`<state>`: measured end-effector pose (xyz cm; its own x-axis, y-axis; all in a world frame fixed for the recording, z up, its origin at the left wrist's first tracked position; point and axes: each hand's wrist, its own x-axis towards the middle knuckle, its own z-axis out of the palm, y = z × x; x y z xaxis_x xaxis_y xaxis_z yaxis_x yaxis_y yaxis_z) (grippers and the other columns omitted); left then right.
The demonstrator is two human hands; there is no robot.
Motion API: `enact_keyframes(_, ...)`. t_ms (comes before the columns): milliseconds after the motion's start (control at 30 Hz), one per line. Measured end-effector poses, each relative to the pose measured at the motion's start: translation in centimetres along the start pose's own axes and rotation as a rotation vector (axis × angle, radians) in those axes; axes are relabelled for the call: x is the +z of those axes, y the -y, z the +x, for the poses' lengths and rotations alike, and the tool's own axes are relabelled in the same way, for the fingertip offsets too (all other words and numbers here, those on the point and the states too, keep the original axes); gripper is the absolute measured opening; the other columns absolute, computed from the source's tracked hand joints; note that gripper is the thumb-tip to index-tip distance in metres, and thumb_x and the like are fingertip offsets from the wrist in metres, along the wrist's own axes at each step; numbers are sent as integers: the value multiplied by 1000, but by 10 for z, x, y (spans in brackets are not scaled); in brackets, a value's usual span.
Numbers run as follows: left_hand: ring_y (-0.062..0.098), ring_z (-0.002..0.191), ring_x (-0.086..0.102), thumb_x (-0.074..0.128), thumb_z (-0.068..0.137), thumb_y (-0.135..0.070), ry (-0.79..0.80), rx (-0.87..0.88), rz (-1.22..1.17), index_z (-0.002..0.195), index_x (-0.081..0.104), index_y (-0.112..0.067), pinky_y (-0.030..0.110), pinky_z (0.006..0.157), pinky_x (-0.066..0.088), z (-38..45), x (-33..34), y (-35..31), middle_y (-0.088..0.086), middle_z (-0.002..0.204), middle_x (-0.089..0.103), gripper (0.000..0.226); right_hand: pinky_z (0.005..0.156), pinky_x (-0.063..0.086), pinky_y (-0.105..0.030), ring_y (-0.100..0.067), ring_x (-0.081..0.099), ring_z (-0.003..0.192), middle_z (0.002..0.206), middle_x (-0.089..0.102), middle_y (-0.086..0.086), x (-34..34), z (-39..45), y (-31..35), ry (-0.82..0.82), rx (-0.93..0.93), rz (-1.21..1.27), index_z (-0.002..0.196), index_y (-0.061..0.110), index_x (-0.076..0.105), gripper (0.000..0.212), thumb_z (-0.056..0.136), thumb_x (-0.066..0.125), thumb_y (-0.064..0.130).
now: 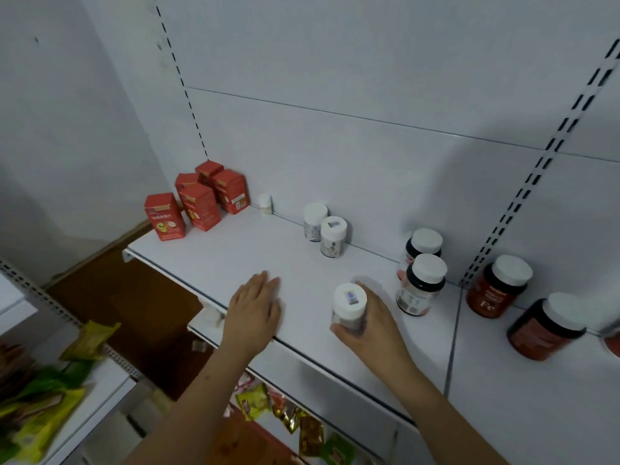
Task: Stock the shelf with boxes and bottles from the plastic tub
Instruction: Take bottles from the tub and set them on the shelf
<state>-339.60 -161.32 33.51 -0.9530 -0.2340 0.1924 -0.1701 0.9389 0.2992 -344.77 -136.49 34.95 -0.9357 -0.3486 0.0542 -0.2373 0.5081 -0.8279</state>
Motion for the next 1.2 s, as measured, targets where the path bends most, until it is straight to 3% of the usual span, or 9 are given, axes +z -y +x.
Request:
enact_keyframes(100,24,150,21,10,93,-58,20,-38,24,151,38,-27,42,119,18,14,-4,11,4,161,27,72,86,53,-25,-8,62,104,111,65,12,5,21,5,21,16,-25,116,29,57,59,67,83,49)
enact_keyframes(200,23,149,24,10,95,-54,10,-54,96,149,40,-27,41,118,21,17,-2,11,4,159,32,67,79,47,-17,-2,63,97,108,67,14,14,45,29,28,-17,63,113,28,58,49,73,84,36)
enact_keyframes(333,24,146,30,17,99,-49,-7,-68,132,146,44,-26,41,115,25,16,1,10,5,156,39,58,85,42,-15,-6,59,102,117,62,10,37,81,61,7,-105,126,128,25,52,59,78,83,28)
enact_keyframes(467,24,146,31,18,100,-48,-13,-61,130,145,44,-27,42,115,26,16,3,12,4,155,40,56,94,44,-23,-12,57,113,122,61,4,66,115,64,22,-134,61,126,18,52,58,78,82,27)
enact_keyframes(667,23,148,27,17,101,-47,-10,-50,137,148,40,-28,40,117,21,16,3,12,3,158,35,56,100,42,-33,-28,55,115,121,62,-13,89,136,49,-196,-36,-57,121,5,58,59,75,85,29)
enact_keyframes(867,22,149,22,16,100,-46,0,-44,124,150,35,-28,41,119,17,16,1,12,4,160,30,56,105,37,-34,-32,49,121,128,55,-16,102,126,49,-280,4,-109,130,3,52,65,77,83,25)
enact_keyframes(1000,24,148,24,15,99,-46,17,-46,106,149,38,-26,42,118,20,15,-2,11,6,159,33,59,111,29,-33,-34,39,134,146,43,-19,92,97,51,-262,36,-126,145,1,38,73,86,75,21)
enact_keyframes(1200,31,148,26,11,97,-48,67,36,59,150,40,-18,48,118,20,12,-6,19,14,158,33,68,107,32,-28,-25,45,128,140,51,-11,59,12,40,-249,1,-265,141,6,46,54,95,61,31)
